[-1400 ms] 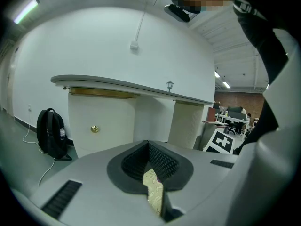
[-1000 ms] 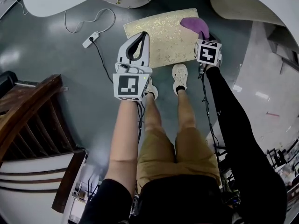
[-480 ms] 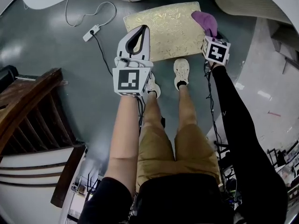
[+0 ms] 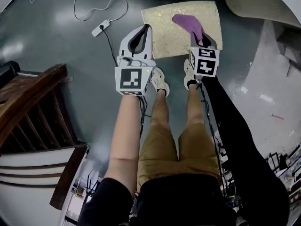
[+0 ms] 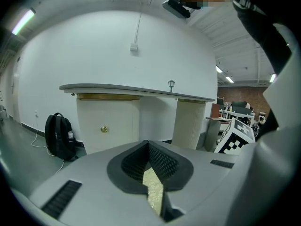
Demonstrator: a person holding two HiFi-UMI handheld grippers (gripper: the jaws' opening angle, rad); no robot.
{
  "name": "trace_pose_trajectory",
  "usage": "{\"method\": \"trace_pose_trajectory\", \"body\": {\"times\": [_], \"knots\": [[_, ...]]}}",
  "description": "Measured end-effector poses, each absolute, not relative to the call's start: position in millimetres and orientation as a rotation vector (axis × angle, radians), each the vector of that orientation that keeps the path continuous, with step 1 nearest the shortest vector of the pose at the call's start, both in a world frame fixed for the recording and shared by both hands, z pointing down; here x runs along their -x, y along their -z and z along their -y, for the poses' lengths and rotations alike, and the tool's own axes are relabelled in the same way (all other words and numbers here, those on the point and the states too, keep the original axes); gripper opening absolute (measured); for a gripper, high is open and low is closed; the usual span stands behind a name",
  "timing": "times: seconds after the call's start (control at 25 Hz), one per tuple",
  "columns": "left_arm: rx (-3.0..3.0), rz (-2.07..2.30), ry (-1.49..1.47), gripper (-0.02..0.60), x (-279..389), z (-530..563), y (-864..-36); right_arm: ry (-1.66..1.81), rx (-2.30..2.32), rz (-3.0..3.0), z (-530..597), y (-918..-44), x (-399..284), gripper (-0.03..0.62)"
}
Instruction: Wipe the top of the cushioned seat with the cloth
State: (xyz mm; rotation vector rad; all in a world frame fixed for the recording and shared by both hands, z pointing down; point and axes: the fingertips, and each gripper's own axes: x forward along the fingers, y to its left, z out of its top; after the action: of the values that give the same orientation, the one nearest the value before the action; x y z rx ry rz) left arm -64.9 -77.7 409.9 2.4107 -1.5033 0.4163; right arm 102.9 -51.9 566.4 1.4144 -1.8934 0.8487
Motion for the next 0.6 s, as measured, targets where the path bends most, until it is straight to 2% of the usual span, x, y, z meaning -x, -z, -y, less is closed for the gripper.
{"method": "trace_pose_trajectory", "body": {"times": [0.36,0.6], "knots": [[-2.423,1.461,-0.377,0.008,116,54,-409,-0.893,-1.247,1.898,10,-588,21,0.086],[-2.421,1.452,-0.366,0.008,136,41,-410,-0.940,-1.158,1.841,-12,-612,62,0.086]]}}
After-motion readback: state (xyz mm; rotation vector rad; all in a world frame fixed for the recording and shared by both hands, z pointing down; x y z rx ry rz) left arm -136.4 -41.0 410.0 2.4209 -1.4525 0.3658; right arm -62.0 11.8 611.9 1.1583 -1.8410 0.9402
